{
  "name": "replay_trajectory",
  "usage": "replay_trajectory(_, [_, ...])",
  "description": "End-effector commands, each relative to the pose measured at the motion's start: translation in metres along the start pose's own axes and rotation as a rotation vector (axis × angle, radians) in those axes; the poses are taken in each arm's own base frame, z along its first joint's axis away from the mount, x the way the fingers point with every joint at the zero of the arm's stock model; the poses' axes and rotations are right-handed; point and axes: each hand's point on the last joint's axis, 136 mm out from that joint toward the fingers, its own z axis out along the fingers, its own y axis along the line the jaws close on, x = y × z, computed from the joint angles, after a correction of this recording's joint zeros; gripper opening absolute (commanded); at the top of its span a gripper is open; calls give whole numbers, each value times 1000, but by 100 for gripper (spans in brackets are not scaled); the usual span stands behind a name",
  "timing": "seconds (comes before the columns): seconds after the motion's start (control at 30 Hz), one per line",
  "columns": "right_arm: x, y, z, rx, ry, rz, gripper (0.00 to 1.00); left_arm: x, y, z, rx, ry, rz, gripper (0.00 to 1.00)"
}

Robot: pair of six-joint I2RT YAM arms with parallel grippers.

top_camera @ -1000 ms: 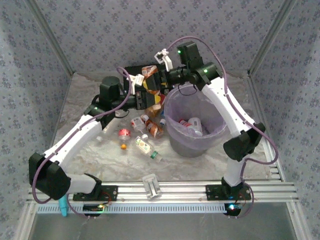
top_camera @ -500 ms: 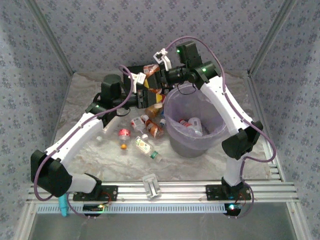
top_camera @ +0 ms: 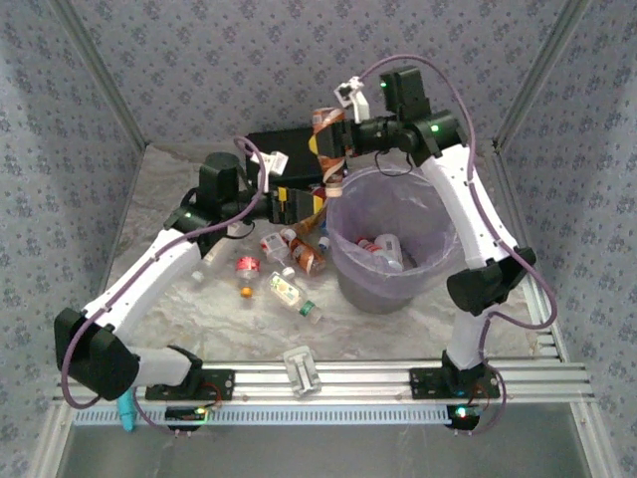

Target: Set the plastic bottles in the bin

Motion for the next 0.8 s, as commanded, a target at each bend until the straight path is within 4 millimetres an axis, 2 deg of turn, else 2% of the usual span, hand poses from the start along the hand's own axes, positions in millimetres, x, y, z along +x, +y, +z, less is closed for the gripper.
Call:
replay_trajectory(0.0, [-1, -1, -45, 130, -52, 50, 44, 2, -3, -5, -6, -21, 23, 98])
replay_trajectory(0.13, [24, -19, -73, 268, -20, 100, 44, 2, -2, 1, -4, -28, -3, 97])
replay_trajectory(0.23, [55, -41, -92, 427, 58, 120, 43, 7, -2, 7, -14, -22, -4, 98])
replay_trajectory(0.33, [87, -60, -101, 546, 154, 144, 44, 15, 3, 15, -42, 1, -5, 98])
replay_trajectory(0.5, [131, -82, -103, 695, 280, 154, 43, 29, 17, 29, -71, 56, -31, 98])
replay_trajectory(0.77, [186, -113, -77, 764, 427, 159, 43, 34, 25, 41, -71, 78, -61, 98])
